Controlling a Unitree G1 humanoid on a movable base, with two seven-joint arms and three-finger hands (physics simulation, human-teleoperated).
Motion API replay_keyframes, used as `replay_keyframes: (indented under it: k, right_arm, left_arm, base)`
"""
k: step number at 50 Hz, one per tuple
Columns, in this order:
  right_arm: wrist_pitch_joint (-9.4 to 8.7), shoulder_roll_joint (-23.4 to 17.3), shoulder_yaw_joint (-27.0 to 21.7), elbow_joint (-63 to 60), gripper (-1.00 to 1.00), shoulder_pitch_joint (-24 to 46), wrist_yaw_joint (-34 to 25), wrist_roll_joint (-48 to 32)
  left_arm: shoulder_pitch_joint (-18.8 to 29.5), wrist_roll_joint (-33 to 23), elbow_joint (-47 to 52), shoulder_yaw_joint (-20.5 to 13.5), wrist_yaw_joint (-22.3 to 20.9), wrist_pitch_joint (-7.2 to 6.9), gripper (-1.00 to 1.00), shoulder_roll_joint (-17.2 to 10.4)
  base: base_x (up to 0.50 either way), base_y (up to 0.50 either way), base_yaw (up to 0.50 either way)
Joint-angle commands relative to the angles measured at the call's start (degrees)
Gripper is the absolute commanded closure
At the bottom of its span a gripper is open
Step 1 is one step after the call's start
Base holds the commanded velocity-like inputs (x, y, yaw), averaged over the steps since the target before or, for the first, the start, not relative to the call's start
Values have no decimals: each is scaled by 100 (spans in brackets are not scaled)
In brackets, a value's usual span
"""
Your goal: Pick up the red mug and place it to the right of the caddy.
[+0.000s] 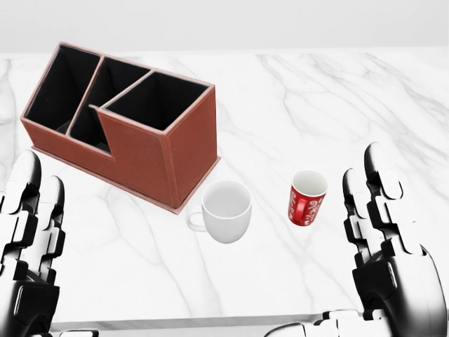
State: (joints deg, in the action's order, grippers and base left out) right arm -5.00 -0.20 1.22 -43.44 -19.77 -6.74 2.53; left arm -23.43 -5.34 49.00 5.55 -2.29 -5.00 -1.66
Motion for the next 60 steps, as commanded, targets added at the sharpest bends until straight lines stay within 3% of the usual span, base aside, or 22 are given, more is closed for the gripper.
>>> replay_keyframes:
  k: [1,38,39,43,46,50,55,60]
  right_arm:
    - [0,-6,15,-25,-100,-20,-8,23]
    - [0,-17,42,47,-100,-26,-33,28]
    - [0,-921,-1394,-1195,-100,575,327,1441]
    - [0,-1905,-2398,-1653,-100,931,1232,3061]
    - [0,-2453,-2689,-1656,-100,1132,1912,4073]
    - [0,-3100,-2603,-1656,-100,1079,2330,4634]
    - [0,-4086,-3306,-1656,-100,1431,3343,6623]
    - [0,-4454,-3717,-1656,-100,1673,3459,6957]
  left_arm:
    - [-27,8,44,10,5,0,-100,-14]
    - [-65,2,72,2,-4,0,-100,-12]
    - [-44,175,5,-123,-67,0,-100,1]
    - [-40,184,4,-167,-121,0,-100,35]
    - [-81,177,96,-200,-153,0,-100,50]
    - [-159,314,319,-446,-278,0,-100,121]
    - [-237,391,525,-689,-461,0,-100,258]
    - [-226,346,518,-712,-542,0,-100,341]
  base:
    - [50,0,0]
    - [50,0,0]
    - [0,0,0]
    - [0,0,0]
    - [0,0,0]
    - [0,0,0]
    - [0,0,0]
    - [0,0,0]
